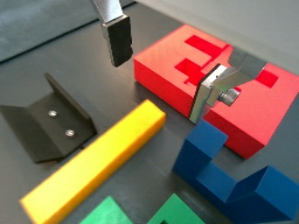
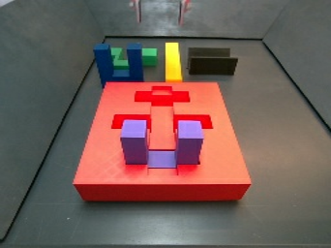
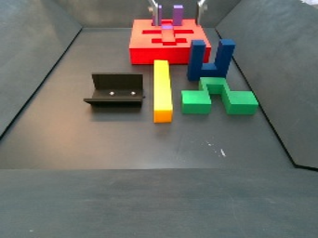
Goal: Pick up the blue object. Move up. Move to above the board. Insert the blue object.
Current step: Pick up the blue object.
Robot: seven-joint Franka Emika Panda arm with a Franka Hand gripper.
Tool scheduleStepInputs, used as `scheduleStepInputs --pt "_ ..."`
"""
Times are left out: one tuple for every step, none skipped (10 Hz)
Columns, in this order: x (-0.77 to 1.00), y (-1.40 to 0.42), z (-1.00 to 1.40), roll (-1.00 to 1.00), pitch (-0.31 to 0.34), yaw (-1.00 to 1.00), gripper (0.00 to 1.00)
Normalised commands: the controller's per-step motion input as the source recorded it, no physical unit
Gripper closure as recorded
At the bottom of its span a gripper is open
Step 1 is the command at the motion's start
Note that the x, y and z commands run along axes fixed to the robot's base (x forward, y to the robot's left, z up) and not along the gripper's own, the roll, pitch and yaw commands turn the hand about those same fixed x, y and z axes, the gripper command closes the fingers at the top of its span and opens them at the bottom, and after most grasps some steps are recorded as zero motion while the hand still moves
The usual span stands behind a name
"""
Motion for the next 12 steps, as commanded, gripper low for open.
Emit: scheduleStepInputs --pt "-0.24 -0.16 -0.37 0.01 -0.081 0.06 0.00" --pt "-0.34 -0.18 -0.30 0.04 -0.094 0.12 0.00" --pt "-0.32 -0.20 -0.18 0.06 -0.060 0.14 0.00" --pt "-0.32 -0.18 -0.11 0.06 -0.050 0.13 0.00" --pt "-0.23 -0.16 -0.13 0.04 -0.060 0.10 0.00" --pt "-0.15 -0.06 -0.11 0.07 -0.016 0.02 0.00" --pt "-0.13 0.00 -0.10 0.02 -0.014 0.00 0.00" --pt "-0.12 0.00 -0.09 0.00 -0.011 0.00 0.00" --pt "-0.14 0.00 -0.09 0.00 -0.004 0.00 0.00" --pt "-0.10 0.00 -0.10 0.00 0.000 0.00 0.00" --pt "-0.09 0.00 -0.13 0.00 -0.006 0.00 0.00" --pt "-0.08 0.00 -0.18 0.00 -0.007 0.00 0.00"
